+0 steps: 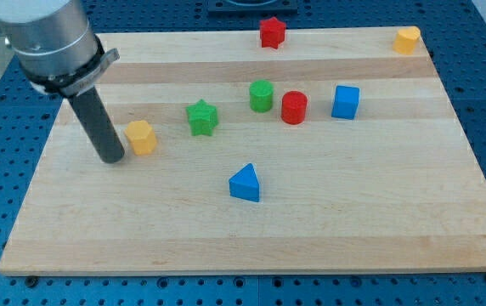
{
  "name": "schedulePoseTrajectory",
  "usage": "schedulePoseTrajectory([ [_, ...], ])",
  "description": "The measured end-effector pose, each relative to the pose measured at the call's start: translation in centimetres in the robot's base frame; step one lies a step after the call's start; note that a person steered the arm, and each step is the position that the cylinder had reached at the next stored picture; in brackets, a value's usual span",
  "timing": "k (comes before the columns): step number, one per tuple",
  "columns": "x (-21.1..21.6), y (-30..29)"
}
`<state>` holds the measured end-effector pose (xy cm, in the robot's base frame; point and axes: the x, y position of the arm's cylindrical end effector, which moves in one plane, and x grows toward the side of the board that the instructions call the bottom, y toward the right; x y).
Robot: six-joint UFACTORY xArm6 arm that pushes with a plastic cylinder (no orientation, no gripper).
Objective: Push yellow hexagon to the bottom of the red circle
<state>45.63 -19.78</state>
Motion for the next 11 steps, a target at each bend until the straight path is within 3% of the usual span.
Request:
schedulePoseTrajectory([
  [2, -2.2, 3.5],
  [5, -1.7, 8.5],
  [8, -12.5, 12.0],
  [9, -12.7, 13.4],
  [10, -10.3, 13.3],
  [11, -7.8, 10.2],
])
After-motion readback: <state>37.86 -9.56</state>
